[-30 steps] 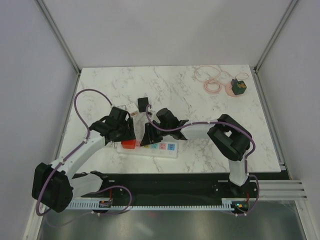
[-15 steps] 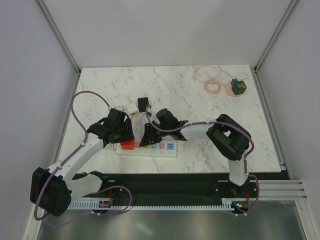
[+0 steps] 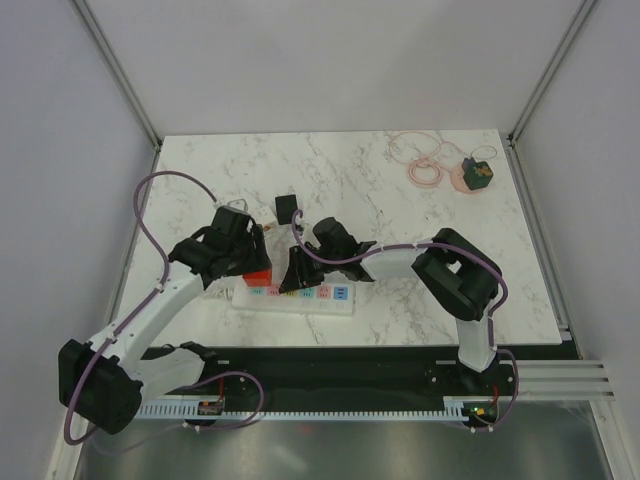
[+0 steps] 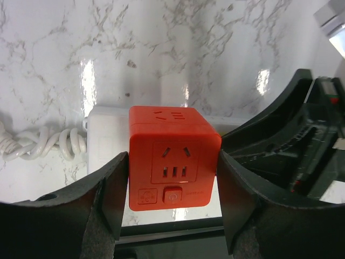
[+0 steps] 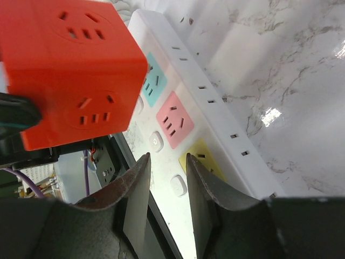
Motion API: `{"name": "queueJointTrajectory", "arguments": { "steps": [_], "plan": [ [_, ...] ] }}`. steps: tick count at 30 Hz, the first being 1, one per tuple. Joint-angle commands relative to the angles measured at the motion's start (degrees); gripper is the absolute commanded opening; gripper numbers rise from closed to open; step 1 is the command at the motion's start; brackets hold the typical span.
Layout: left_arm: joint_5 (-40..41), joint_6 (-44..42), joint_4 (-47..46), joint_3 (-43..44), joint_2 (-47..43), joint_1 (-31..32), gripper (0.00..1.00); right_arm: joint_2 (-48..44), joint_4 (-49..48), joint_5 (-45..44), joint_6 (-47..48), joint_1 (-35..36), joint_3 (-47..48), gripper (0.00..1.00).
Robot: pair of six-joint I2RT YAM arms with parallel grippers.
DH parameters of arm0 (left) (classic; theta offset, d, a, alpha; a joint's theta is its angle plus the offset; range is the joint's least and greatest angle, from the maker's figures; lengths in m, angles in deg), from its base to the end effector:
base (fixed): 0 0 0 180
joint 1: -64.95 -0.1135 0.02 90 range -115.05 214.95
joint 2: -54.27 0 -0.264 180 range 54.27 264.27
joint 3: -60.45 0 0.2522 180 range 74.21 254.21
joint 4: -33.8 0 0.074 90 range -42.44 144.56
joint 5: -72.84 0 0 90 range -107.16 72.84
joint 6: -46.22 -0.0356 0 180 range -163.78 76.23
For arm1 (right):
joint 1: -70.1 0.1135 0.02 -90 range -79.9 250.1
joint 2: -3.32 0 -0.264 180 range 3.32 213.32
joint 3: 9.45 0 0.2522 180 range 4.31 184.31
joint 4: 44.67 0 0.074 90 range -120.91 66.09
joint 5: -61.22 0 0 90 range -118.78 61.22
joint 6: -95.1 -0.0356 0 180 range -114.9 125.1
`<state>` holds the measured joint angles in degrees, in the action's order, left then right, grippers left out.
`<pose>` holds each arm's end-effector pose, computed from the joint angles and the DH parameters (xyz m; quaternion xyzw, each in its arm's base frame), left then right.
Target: Pull the plug off the socket
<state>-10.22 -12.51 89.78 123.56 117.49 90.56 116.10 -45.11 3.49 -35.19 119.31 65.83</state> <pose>0.1951 -0.0887 0.2580 -0.0648 0.9527 -0.0877 0.2835 0.2504 0.3193 0.1406 -0.1904 0.8477 0.4781 0.1289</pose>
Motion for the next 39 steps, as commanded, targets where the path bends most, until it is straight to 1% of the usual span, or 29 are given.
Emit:
{"name": "queueJointTrajectory", "arguments": {
  "steps": [1, 4, 7, 9, 10, 11, 12, 13, 14, 16, 18, 19, 21, 22, 23, 25, 26, 28, 31, 33, 36, 37, 39],
  "plan": [
    [0.3, 1.3, -3.3, 3.4, -2.7, 0.2, 0.02, 4.0, 6.6, -5.0, 2.9, 0.4, -2.8, 0.42],
    [2.2, 1.3, -3.5, 3.7, -3.5, 0.2, 0.02, 3.9, 5.2, -4.2, 2.1, 0.4, -3.2, 0.42],
    [5.8, 1.3, -3.6, 4.2, -3.5, 0.1, 0.02, 3.4, 4.4, -3.5, 1.6, 0.4, -3.4, 0.42],
    [9.7, 1.3, -4.3, 3.7, -3.9, 0.1, 0.02, 2.4, 4.5, -3.6, 1.7, 0.4, -3.1, 0.42],
    [11.2, 1.8, -6.3, 3.0, -4.2, 0.1, 0.02, 2.0, 4.9, -3.6, 2.0, 0.4, -2.8, 0.43],
    [14.6, 2.0, -8.0, 2.0, -5.7, 0.1, 0.02, 1.8, 5.2, -3.6, 2.1, 0.4, -2.1, 0.43],
    [16.1, 2.7, -9.9, -0.5, -6.4, 0.1, 0.02, 1.2, 5.3, -3.5, 2.1, 0.4, -1.7, 0.43],
    [17.5, 2.9, -15.1, -2.0, -7.4, 0.1, 0.02, 1.0, 5.3, -3.1, 2.1, 0.4, -1.2, 0.43],
    [20.4, 2.9, -17.8, -3.5, -8.6, 0.0, 0.02, 0.7, 5.4, -2.1, 2.4, 0.4, -0.2, 0.43],
    [23.3, 5.1, -23.4, -6.7, -9.3, -0.5, 0.02, 0.6, 7.3, -1.9, 3.0, 0.4, 1.3, 0.43],
    [22.9, 7.0, -26.8, -8.0, -9.0, -1.6, 0.02, 0.2, 9.0, -1.6, 4.0, 0.4, 3.9, 0.43],
    [23.7, 7.1, -30.2, -8.4, -8.6, -1.7, 0.02, -0.1, 10.6, -1.4, 4.3, 0.4, 4.8, 0.43],
    [24.8, 7.8, -33.0, -8.8, -6.7, -2.3, 0.02, -1.8, 12.6, -1.3, 4.9, 0.4, 8.2, 0.43],
    [24.6, 7.3, -33.0, -9.0, -5.9, -2.7, 0.02, -1.9, 13.1, -1.3, 5.0, 0.3, 8.2, 0.43],
    [24.4, 6.3, -37.8, -9.5, -5.4, -2.9, 0.02, -2.5, 13.7, -1.5, 5.1, 0.4, 9.5, 0.43],
    [24.9, 0.5, -45.9, -12.4, -2.9, -3.0, 0.02, -4.6, 13.9, -1.9, 5.4, -0.2, 10.4, 0.44],
    [25.3, -2.1, -51.7, -14.0, -2.0, -3.8, 0.02, -5.8, 14.0, -1.9, 5.5, -0.3, 11.1, 0.45],
    [24.1, -3.8, -57.3, -15.9, 1.4, -5.2, 0.02, -6.9, 13.9, -1.3, 5.4, -1.2, 11.4, 0.46],
    [20.8, -3.9, -66.8, -18.7, 4.8, -8.5, 0.02, -9.8, 15.5, -0.6, 5.8, -2.6, 9.4, 0.48],
    [20.4, -6.7, -72.2, -19.3, 7.1, -9.1, 0.02, -12.0, 15.6, -0.6, 6.0, -3.4, 7.8, 0.48],
    [21.0, -8.1, -74.8, -17.7, 12.1, -9.6, 0.02, -14.3, 15.6, -0.4, 6.3, -4.9, 4.8, 0.48],
    [19.9, -8.2, -78.3, -17.7, 13.1, -9.9, 0.02, -14.7, 15.5, -0.5, 6.4, -5.4, 4.1, 0.48],
    [18.5, -8.0, -80.4, -16.7, 16.1, -10.5, 0.02, -16.1, 15.4, -0.7, 6.5, -5.9, 2.2, 0.48]
  ]
}}
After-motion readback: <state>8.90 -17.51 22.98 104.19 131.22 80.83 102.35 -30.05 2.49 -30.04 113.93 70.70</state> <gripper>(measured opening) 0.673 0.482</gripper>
